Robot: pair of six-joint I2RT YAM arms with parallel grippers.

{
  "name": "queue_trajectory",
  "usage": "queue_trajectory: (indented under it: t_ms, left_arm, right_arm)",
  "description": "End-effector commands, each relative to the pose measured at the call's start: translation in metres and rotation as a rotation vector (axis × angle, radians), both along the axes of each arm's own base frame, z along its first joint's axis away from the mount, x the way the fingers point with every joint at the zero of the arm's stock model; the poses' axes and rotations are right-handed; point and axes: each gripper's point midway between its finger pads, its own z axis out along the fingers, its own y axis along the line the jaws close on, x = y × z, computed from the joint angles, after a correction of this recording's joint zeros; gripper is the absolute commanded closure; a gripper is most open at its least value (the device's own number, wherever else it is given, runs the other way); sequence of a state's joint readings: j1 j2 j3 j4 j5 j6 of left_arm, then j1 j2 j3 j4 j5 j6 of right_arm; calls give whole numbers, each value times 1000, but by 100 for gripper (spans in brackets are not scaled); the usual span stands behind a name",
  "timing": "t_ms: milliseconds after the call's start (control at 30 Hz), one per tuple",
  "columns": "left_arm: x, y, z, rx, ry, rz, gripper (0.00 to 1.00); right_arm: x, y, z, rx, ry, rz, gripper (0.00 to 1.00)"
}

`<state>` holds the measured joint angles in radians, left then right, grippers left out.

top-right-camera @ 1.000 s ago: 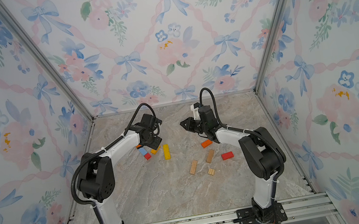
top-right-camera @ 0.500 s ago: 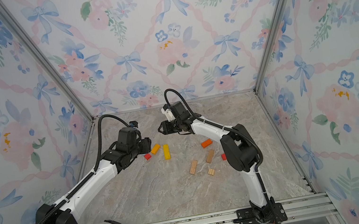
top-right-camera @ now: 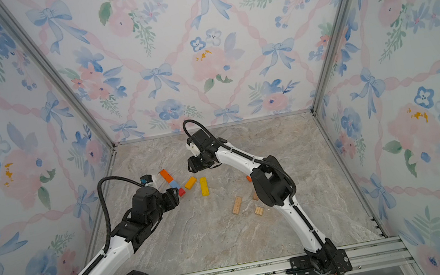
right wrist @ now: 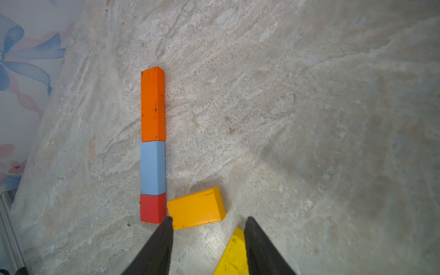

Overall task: Assemble the letter v with building blocks
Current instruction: Assemble the building block at the center of the board.

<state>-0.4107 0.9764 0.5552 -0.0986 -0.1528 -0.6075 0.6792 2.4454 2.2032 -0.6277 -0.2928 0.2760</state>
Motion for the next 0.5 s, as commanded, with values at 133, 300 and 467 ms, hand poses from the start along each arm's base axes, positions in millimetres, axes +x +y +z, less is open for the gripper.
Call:
queue_trajectory:
  t_ms: [133, 300, 467]
  left_arm:
    - [-2, 7, -3, -24, -4, 39, 30]
    - [-3, 8, -7, -16, 7, 40, 30]
    - [-3, 10, -8, -7, 9, 43, 30]
  right_arm:
    - [-12, 5, -26, -70, 44, 26, 45]
    - [-13, 12, -29, -42, 59, 27, 44]
    - [-12, 17, -32, -19, 68, 24, 43]
